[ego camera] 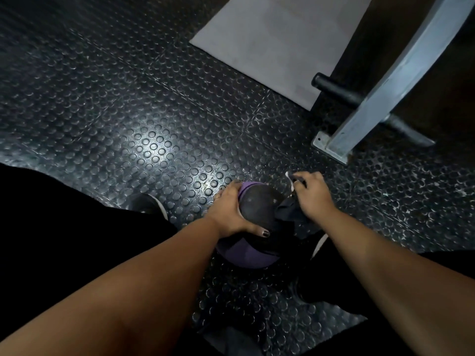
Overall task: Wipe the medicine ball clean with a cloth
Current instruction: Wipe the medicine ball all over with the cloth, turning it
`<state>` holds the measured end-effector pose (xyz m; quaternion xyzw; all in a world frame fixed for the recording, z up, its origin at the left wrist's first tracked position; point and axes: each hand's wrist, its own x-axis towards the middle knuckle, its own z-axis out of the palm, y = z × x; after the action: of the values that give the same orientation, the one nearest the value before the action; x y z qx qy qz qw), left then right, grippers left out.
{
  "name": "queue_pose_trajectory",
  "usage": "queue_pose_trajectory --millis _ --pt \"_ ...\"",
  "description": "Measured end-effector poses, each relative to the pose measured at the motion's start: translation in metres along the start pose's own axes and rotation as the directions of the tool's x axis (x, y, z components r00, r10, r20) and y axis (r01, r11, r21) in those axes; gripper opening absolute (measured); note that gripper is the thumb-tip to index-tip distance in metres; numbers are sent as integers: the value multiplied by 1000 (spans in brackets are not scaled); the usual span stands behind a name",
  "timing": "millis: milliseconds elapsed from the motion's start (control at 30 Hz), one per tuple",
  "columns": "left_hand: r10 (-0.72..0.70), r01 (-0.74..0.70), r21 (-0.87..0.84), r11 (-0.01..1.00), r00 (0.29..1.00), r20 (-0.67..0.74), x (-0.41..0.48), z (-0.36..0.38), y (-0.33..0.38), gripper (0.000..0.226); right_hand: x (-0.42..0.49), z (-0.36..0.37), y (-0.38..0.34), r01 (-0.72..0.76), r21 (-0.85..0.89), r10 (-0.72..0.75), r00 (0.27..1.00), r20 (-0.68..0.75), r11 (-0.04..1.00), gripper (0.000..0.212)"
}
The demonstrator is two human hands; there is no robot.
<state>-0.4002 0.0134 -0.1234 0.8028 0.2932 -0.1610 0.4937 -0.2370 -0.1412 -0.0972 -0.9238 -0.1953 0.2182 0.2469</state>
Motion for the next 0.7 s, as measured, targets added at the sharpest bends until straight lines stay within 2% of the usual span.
queue_pose_trajectory --millis 100,233,333,400,467,567,600,633,700 --pt "43 -49 54 997 994 105 0 -8 -10 156 12 12 2 16 -18 -15 999 48 1000 32" --pt "40 -41 8 999 995 90 -3 0 -14 161 21 33 -15 71 -176 -54 994 99 982 31" --pt "39 -40 4 999 996 82 -4 0 -14 158 7 43 -38 274 -244 -260 962 88 930 26" --pt "38 -37 -16 999 995 93 -2 -2 -19 158 -17 52 -48 486 -213 -477 874 95 848 19" --pt "37 -34 -35 999 995 95 -1 -3 -22 162 -39 56 -53 663 -191 -637 749 182 724 15" --pt "94 -96 15 995 991 91 1 1 -21 163 -37 53 -43 800 -186 -731 598 329 571 17" --pt "113 -117 41 992 990 89 2 3 -19 163 -32 49 -41 805 -190 -737 592 327 562 18" --pt "123 -128 54 990 989 86 3 3 -16 161 -26 49 -39 786 -197 -729 617 296 585 19" --pt "110 -114 44 992 991 81 6 4 -11 156 -14 47 -42 679 -217 -655 734 179 701 20"
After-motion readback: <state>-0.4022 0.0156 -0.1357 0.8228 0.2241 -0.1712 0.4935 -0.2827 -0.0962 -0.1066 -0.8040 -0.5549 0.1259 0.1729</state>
